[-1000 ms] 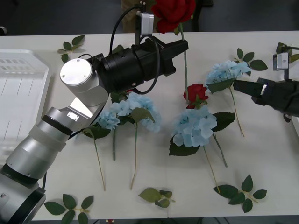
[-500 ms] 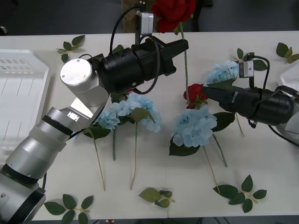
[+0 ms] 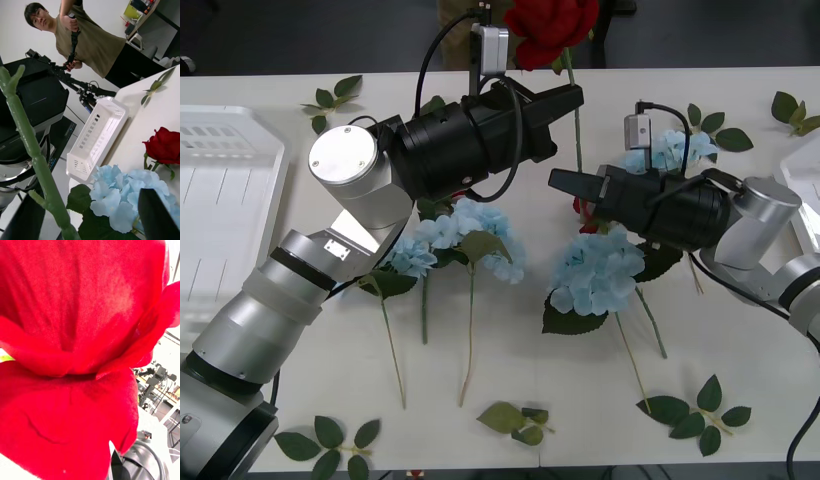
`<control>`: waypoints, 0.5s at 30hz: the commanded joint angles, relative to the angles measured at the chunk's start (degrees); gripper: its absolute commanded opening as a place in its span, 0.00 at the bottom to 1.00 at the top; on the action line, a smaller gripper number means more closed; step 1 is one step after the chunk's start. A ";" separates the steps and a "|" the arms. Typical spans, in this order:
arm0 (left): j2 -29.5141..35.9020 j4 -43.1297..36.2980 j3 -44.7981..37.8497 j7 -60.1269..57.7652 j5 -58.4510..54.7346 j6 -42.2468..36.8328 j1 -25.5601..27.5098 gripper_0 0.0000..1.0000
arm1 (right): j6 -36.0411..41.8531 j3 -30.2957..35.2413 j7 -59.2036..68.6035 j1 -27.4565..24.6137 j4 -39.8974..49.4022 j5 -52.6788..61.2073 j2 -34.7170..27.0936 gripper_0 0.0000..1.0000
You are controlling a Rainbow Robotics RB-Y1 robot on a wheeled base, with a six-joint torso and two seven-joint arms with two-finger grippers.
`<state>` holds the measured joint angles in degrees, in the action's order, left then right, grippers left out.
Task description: Place the red flowers into the right box and the blue flowers into the left box. If a person shows an open palm, hand one flower to the person first, then continue sorting.
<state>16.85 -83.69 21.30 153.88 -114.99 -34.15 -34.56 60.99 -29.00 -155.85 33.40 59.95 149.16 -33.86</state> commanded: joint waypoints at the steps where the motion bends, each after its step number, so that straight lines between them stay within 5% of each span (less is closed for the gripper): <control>1: -0.94 -2.36 0.50 1.12 -0.94 0.57 0.55 0.00 | 0.27 -0.62 0.85 2.11 1.49 0.43 0.99 0.00; 11: -0.94 -2.36 0.50 1.12 -1.29 0.49 0.81 0.01 | 0.89 -0.35 0.85 2.11 2.10 3.07 0.99 0.00; 12: -0.85 -2.36 0.50 1.12 -2.17 0.49 1.16 0.31 | 1.15 -0.18 0.85 2.11 2.10 3.24 0.99 0.00; 13: -0.85 -2.36 0.50 1.12 -2.35 0.49 1.42 0.50 | 1.24 0.00 0.85 2.11 2.10 3.24 0.99 0.00; 14: -0.77 -2.45 0.50 1.12 -2.61 0.49 1.60 0.90 | 1.42 0.17 0.85 2.11 2.10 3.24 0.90 0.00; 15: -0.68 -2.36 0.50 1.12 -3.05 0.49 1.69 1.00 | 1.59 0.26 0.85 2.11 2.10 3.24 0.82 0.00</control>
<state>16.85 -83.69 21.30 153.88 -116.46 -33.76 -34.31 61.91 -29.21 -155.85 33.42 60.30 151.34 -33.76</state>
